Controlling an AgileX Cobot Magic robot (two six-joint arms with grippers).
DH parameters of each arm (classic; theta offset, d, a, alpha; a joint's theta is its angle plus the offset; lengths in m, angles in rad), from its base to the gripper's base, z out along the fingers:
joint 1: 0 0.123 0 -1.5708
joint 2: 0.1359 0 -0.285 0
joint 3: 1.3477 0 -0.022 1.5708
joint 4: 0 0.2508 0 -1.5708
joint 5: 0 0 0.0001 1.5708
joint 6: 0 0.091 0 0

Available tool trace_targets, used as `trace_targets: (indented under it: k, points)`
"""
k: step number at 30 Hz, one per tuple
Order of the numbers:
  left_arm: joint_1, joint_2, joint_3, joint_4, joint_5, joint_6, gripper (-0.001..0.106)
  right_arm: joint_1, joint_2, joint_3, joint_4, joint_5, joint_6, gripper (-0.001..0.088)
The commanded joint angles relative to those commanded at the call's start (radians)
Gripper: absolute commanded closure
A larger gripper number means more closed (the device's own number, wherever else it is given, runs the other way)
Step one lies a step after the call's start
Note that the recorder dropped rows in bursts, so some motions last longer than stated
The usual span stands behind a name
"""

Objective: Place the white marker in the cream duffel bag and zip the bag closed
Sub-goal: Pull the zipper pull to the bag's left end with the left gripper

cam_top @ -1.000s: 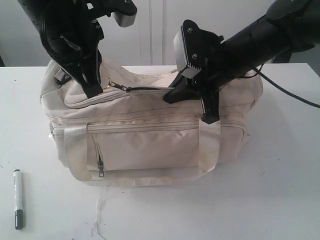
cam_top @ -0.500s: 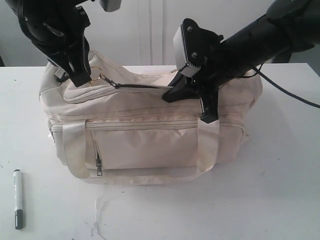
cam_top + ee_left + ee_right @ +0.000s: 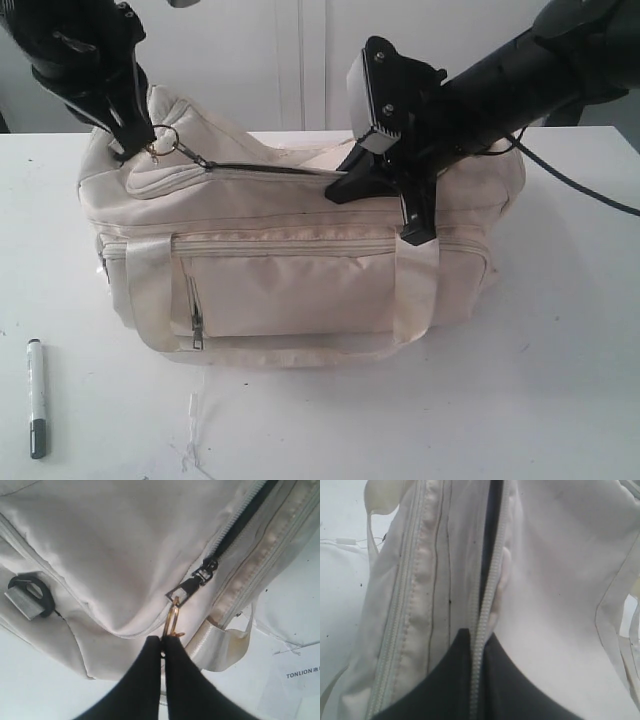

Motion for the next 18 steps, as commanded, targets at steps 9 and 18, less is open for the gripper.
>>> trace_targets:
  k: [9, 18]
  points:
    - [0.050, -0.002, 0.000, -0.001, 0.000, 0.000, 0.105, 0.000, 0.000, 0.000, -0.002, -0.003, 0.000, 0.0868]
    - [0.050, -0.002, 0.000, 0.015, 0.000, 0.017, 0.105, 0.000, 0.000, 0.000, -0.010, -0.005, 0.000, 0.0868]
